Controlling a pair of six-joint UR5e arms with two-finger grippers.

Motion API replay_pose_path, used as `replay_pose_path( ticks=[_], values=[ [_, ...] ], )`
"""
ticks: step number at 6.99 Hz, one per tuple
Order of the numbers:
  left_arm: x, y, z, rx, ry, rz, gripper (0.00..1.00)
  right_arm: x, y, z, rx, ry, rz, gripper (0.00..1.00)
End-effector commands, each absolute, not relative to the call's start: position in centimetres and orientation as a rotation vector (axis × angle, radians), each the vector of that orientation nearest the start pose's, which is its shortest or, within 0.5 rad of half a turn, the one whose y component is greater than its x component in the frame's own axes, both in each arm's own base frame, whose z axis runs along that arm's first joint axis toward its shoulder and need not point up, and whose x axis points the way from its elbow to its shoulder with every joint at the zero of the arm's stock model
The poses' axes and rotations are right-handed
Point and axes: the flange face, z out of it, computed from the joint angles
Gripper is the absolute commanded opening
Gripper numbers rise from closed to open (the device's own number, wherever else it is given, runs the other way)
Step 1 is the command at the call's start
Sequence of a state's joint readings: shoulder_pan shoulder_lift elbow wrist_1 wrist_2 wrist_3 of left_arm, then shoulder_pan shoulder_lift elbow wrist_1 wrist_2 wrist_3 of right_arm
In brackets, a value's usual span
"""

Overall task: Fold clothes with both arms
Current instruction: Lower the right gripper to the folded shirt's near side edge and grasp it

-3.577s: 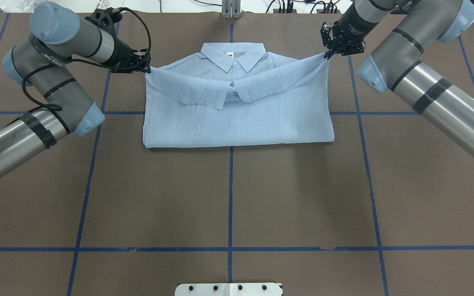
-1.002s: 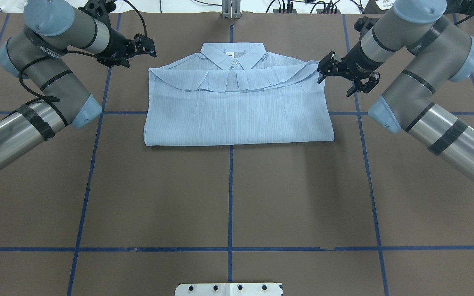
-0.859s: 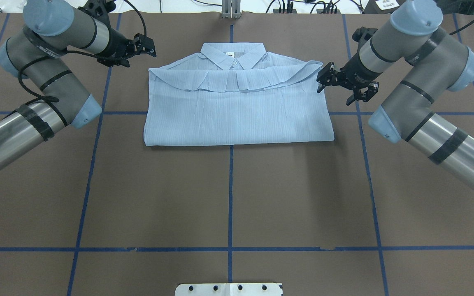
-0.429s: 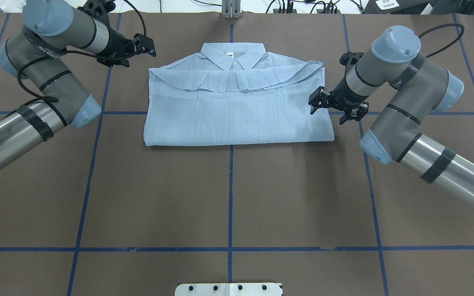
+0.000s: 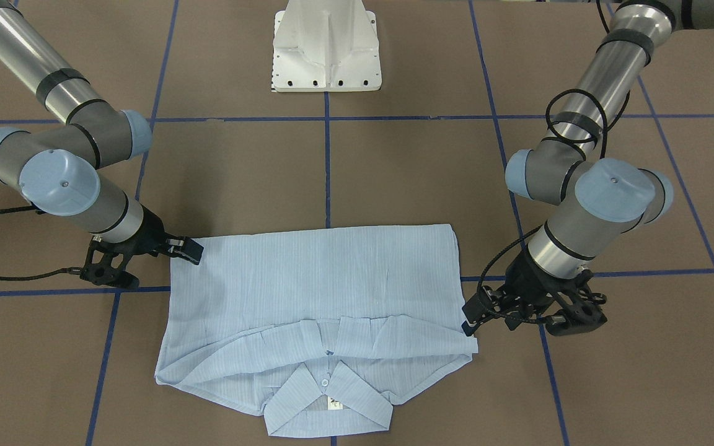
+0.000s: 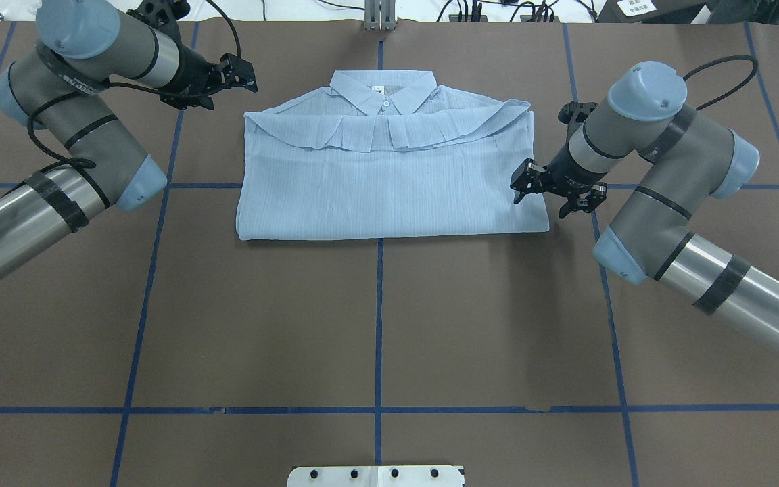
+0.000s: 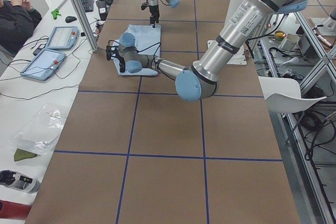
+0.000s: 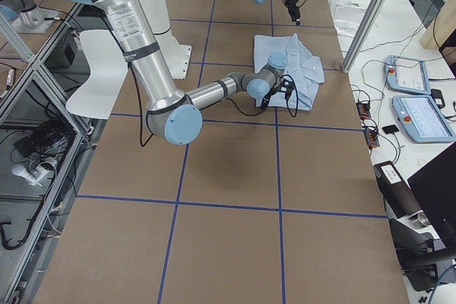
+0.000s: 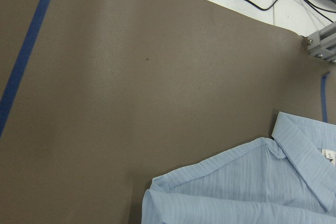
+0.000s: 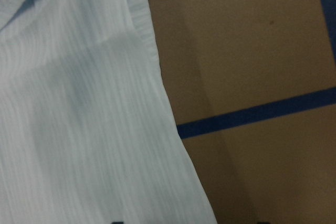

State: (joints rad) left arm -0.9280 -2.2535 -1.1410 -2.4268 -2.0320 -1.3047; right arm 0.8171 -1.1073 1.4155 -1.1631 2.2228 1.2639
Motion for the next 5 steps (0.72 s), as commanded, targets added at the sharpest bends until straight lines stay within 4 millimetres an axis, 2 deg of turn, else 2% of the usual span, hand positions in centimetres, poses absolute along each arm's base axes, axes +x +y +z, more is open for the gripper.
replay_pose_path(
  ticks=[1, 2, 4, 5],
  values=[
    [39.12, -67.10, 34.49, 0.270, 1.135, -0.334, 0.99, -42.61, -54.81, 41.95, -0.169, -0.915, 0.224, 0.72],
    [39.10, -67.08, 34.61, 0.269, 1.134, -0.335, 0.99, -42.61, -54.76, 41.60, -0.169, -0.922, 0.220, 0.53],
    [38.99, -67.10, 34.73, 0.269, 1.133, -0.334, 0.99, -42.28, -54.81, 41.30, -0.166, -0.929, 0.217, 0.00],
    [38.98, -67.12, 34.73, 0.269, 1.132, -0.336, 0.99, -41.80, -54.24, 41.02, -0.165, -0.940, 0.210, 0.00]
  ],
)
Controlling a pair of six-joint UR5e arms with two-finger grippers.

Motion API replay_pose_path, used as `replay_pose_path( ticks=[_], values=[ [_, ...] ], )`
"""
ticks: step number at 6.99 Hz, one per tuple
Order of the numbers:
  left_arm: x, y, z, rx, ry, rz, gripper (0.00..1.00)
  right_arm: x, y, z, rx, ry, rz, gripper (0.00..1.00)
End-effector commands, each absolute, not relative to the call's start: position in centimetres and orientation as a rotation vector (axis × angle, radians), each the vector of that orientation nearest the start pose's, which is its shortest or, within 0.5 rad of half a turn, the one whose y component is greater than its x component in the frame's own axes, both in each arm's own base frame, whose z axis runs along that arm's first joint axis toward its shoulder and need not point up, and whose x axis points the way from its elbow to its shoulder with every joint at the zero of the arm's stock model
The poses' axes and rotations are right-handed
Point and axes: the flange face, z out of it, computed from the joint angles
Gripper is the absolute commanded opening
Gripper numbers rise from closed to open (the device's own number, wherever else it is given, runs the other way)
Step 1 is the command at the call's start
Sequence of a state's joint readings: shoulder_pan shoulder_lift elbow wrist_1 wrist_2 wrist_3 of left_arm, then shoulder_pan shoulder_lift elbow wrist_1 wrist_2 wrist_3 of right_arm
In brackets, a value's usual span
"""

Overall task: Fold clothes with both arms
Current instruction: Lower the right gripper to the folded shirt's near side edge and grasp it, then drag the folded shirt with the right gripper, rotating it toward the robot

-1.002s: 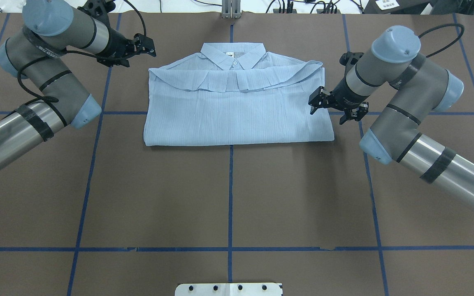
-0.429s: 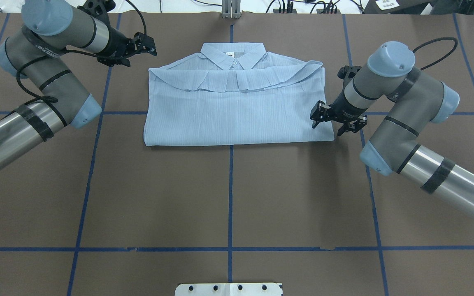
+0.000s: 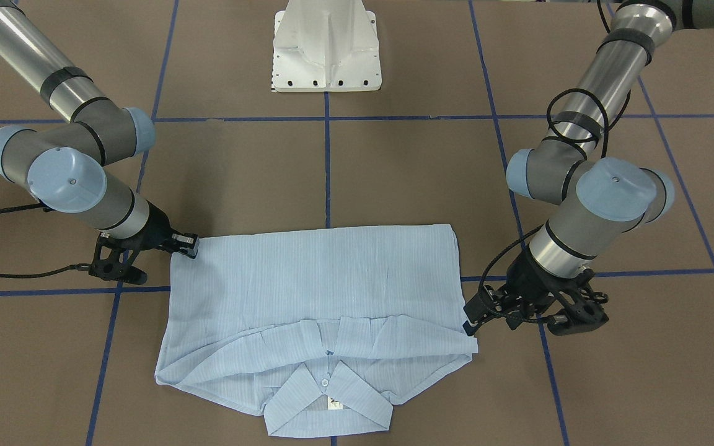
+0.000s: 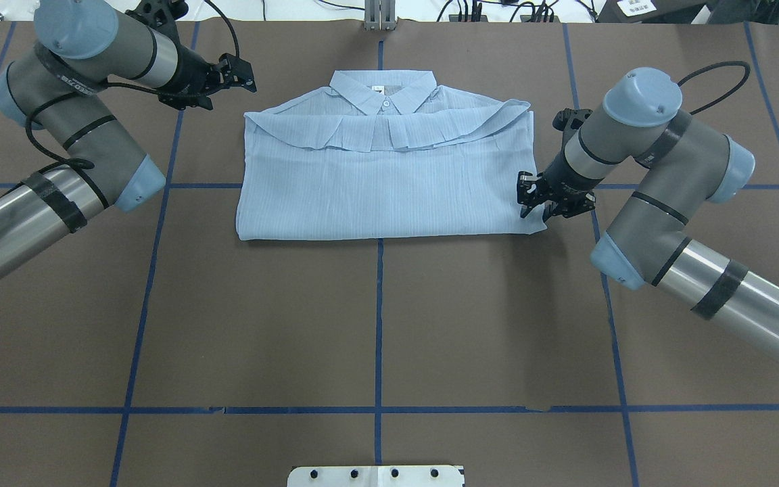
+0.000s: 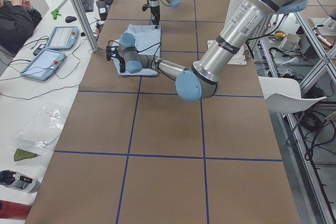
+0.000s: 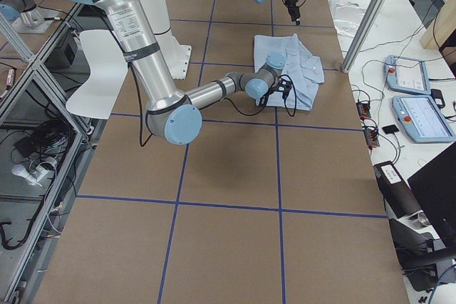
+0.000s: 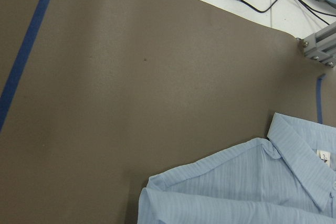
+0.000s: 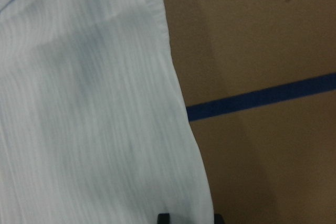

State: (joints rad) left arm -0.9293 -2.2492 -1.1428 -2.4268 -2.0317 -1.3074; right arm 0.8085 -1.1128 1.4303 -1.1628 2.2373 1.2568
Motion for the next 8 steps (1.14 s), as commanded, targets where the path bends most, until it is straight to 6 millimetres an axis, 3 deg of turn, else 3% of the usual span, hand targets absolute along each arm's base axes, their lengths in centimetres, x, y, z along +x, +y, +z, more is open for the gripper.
replay_pose_path(
  ticks=[1, 3, 4, 6, 8],
  values=[
    [39.0, -67.1, 34.7, 0.270, 1.133, -0.336, 0.99, -41.5, -53.9, 40.8, -0.163, -0.946, 0.205, 0.00],
    [38.3, -67.4, 34.8, 0.273, 1.132, -0.346, 0.99, -39.0, -51.0, 41.2, -0.169, -0.970, 0.187, 0.00],
    [38.2, -67.3, 34.4, 0.278, 1.137, -0.343, 0.99, -36.6, -48.4, 40.3, -0.160, -1.001, 0.167, 0.00],
    [37.8, -66.8, 35.1, 0.278, 1.136, -0.345, 0.99, -31.9, -41.1, 39.6, -0.173, -1.041, 0.113, 0.00],
    [37.7, -66.7, 35.3, 0.279, 1.134, -0.346, 0.99, -30.0, -33.7, 38.5, -0.216, -1.053, 0.026, 0.00]
  ],
)
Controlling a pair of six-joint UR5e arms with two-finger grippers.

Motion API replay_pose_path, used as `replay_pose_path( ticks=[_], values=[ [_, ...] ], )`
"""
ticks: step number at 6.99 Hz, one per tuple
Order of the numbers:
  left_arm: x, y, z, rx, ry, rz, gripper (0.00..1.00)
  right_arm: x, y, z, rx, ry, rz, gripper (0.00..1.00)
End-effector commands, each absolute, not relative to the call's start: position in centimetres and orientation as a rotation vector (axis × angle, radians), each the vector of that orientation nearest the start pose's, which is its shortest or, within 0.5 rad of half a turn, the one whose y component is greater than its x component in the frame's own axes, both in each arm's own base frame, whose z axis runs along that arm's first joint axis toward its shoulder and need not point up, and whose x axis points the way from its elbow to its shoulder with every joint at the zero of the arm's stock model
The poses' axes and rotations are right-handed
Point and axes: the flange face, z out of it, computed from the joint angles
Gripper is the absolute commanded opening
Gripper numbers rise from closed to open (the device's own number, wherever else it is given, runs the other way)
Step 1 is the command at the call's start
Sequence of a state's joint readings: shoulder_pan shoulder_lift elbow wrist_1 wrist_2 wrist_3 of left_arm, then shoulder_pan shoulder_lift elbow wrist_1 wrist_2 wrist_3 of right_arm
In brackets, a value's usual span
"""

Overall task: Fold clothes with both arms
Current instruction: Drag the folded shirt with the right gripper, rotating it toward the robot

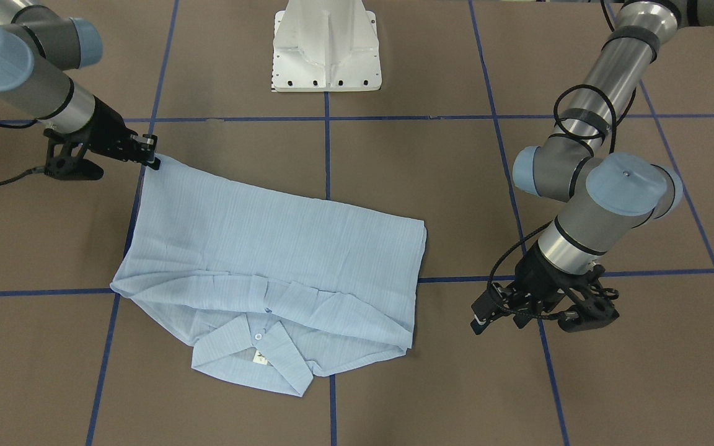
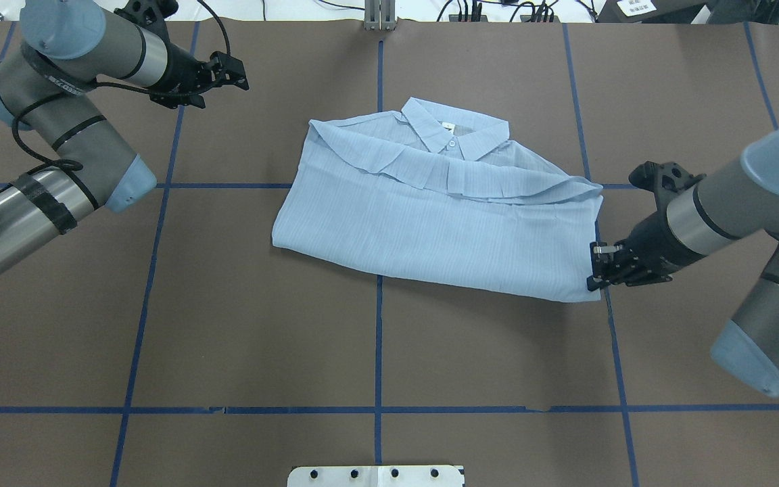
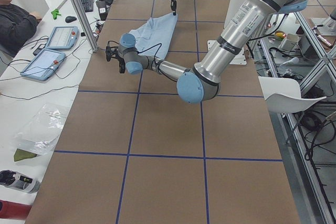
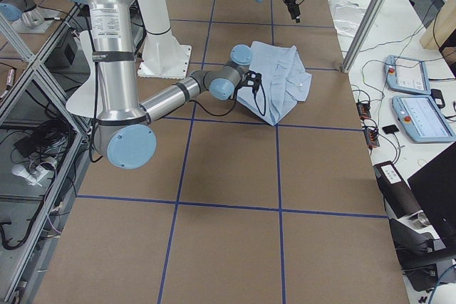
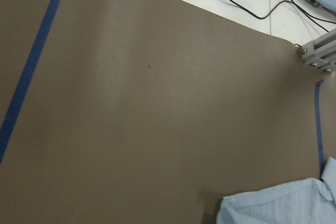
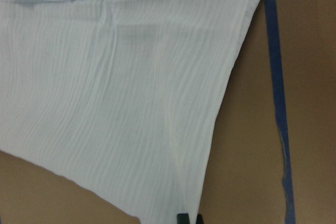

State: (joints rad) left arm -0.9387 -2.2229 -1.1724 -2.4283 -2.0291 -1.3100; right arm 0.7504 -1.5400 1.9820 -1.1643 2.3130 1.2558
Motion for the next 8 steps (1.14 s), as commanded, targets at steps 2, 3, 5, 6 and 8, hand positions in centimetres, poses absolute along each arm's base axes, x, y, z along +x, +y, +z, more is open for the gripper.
replay_pose_path(
  ticks=[2, 3, 5, 6, 8],
  values=[
    [37.7, -66.6, 35.6, 0.278, 1.133, -0.347, 0.99, -33.9, -25.8, 35.5, -0.303, -1.078, -0.171, 0.00],
    [37.6, -66.5, 36.1, 0.276, 1.129, -0.347, 0.99, -35.5, -21.6, 33.9, -0.353, -1.093, -0.281, 0.00],
    [37.6, -66.4, 36.2, 0.277, 1.132, -0.344, 0.99, -37.4, -17.4, 32.8, -0.407, -1.096, -0.388, 0.00],
    [37.6, -66.3, 36.2, 0.278, 1.133, -0.340, 0.99, -37.5, -17.3, 32.8, -0.411, -1.096, -0.390, 0.62],
    [37.2, -64.8, 35.1, 0.287, 1.159, -0.321, 0.99, -36.7, -20.3, 31.5, -0.353, -1.135, -0.338, 1.00]
  ],
)
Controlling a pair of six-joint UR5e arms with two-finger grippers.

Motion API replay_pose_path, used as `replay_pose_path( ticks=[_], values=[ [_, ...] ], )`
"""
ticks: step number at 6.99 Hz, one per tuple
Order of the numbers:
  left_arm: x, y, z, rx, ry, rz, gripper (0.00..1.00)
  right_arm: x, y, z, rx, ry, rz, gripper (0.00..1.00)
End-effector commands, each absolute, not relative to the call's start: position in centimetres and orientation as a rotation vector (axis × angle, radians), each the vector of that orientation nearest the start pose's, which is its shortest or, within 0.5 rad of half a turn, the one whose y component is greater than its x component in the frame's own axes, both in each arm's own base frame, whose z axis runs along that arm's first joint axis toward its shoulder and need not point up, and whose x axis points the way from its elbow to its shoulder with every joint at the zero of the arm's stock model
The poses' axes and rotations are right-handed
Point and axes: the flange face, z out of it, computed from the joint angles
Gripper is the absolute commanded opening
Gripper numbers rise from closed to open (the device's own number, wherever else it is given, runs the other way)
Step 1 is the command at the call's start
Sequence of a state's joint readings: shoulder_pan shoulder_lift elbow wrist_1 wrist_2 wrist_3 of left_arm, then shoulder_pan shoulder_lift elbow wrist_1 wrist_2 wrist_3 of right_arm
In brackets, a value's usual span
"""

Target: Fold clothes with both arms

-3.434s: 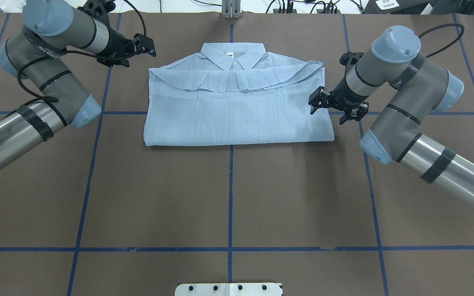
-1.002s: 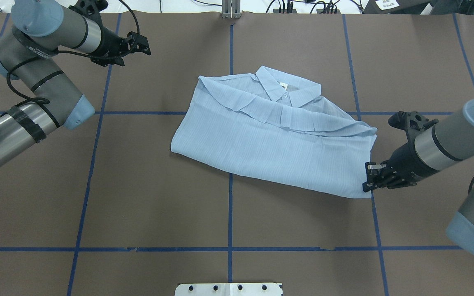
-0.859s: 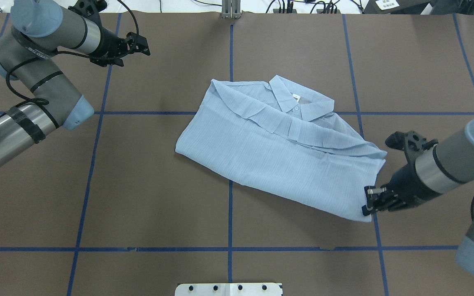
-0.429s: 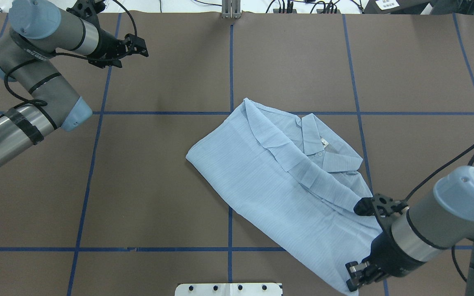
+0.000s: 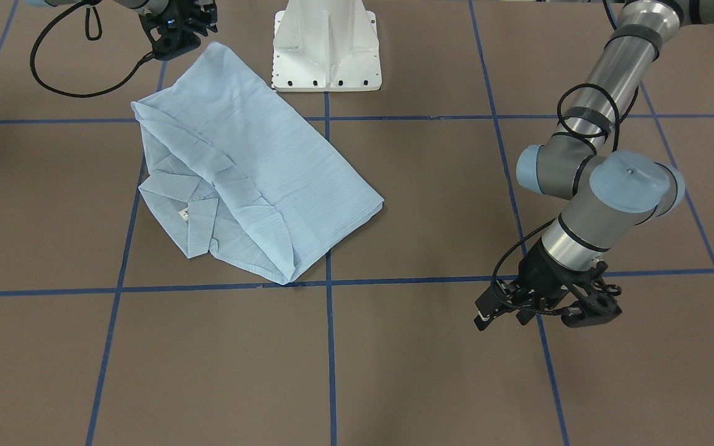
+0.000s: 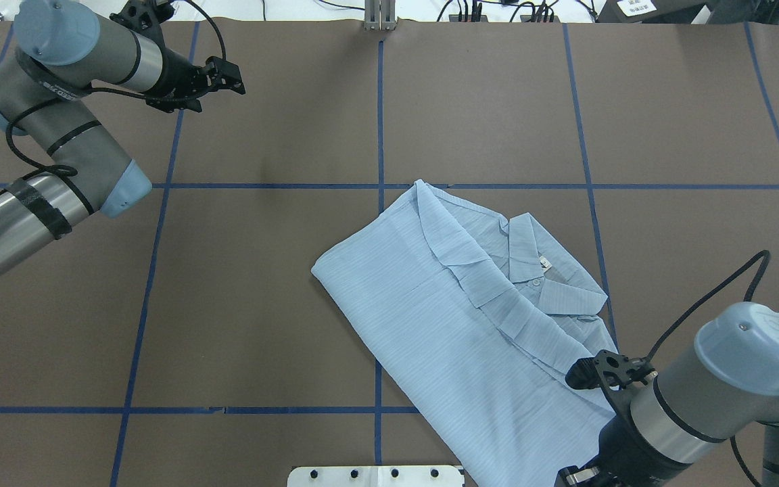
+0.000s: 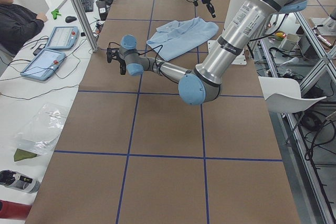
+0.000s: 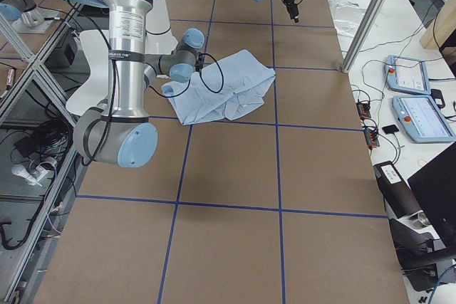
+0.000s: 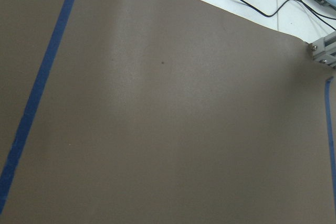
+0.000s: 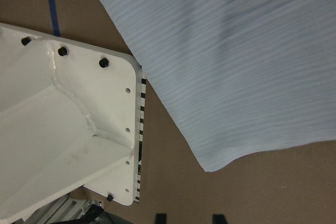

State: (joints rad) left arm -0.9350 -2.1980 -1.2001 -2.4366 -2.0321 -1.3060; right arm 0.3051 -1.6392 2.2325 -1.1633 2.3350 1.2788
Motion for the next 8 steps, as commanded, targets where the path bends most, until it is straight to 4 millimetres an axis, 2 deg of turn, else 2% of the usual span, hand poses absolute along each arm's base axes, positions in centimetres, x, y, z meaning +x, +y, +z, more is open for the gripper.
replay_pose_path(
  ticks=[1, 2, 4, 6, 7, 8],
  values=[
    [36.9, -63.0, 33.6, 0.293, 1.193, -0.306, 0.99, -35.3, -23.7, 30.4, -0.287, -1.170, -0.271, 1.00],
    [38.2, -60.0, 32.9, 0.240, 1.231, -0.326, 0.99, -33.4, -27.0, 29.4, -0.221, -1.197, -0.200, 1.00],
    [43.8, -50.8, 29.5, 0.048, 1.269, -0.368, 0.99, -28.5, -32.2, 28.8, -0.107, -1.219, -0.060, 1.00],
    [49.6, -41.7, 24.6, -0.072, 1.206, -0.423, 0.95, -25.8, -34.6, 28.7, -0.056, -1.224, 0.012, 1.00],
    [52.0, -38.8, 23.9, -0.091, 1.185, -0.431, 0.94, -25.4, -35.0, 28.8, -0.046, -1.222, 0.021, 1.00],
    [53.9, -37.0, 24.5, -0.108, 1.167, -0.417, 0.94, -25.5, -35.1, 28.9, -0.041, -1.219, 0.024, 1.00]
  ],
)
